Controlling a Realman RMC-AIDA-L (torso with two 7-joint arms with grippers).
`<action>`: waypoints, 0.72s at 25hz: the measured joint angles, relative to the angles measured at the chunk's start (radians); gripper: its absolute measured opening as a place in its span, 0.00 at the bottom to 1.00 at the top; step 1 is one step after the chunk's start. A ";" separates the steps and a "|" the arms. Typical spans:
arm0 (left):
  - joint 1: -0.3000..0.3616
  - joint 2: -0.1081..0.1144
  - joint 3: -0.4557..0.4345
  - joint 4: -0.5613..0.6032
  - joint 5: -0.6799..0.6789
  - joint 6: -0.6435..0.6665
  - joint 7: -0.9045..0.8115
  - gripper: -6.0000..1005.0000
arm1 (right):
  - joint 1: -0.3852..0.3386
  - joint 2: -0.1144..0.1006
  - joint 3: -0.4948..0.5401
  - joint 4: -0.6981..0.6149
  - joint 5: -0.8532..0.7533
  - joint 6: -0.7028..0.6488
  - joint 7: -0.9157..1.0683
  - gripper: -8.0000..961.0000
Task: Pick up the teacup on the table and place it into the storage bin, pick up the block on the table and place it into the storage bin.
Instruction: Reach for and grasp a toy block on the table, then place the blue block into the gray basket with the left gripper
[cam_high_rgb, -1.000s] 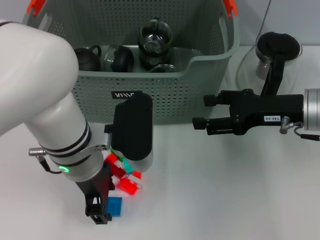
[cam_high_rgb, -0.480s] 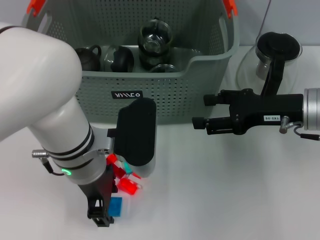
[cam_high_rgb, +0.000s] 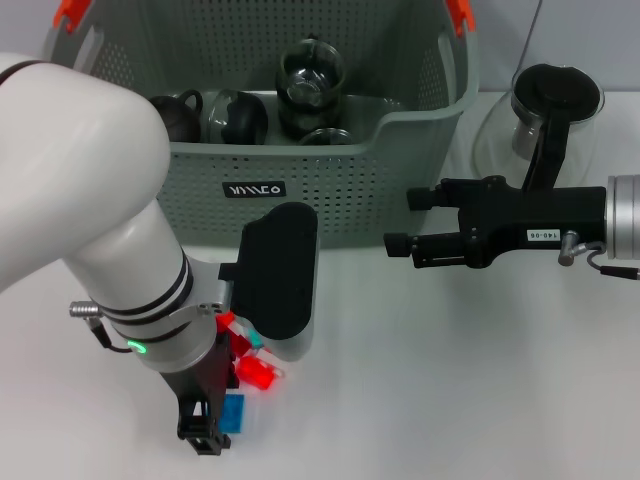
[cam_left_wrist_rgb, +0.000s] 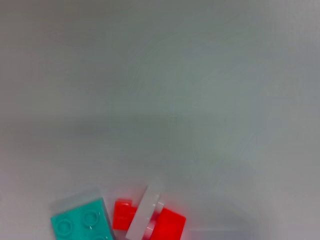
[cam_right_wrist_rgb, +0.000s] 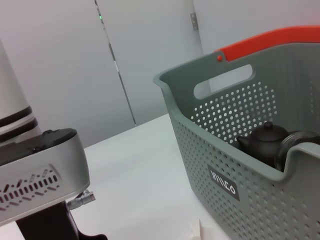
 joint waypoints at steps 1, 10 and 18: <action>0.000 0.000 0.001 0.001 -0.001 0.000 0.000 0.62 | 0.000 0.000 0.000 0.000 0.000 0.000 0.000 0.89; 0.000 -0.002 0.004 -0.006 -0.001 -0.011 -0.001 0.51 | 0.002 0.000 0.000 0.000 0.000 -0.001 0.000 0.89; 0.042 -0.002 -0.023 0.102 -0.013 0.014 -0.012 0.40 | 0.002 0.000 0.000 -0.001 0.000 -0.004 0.000 0.89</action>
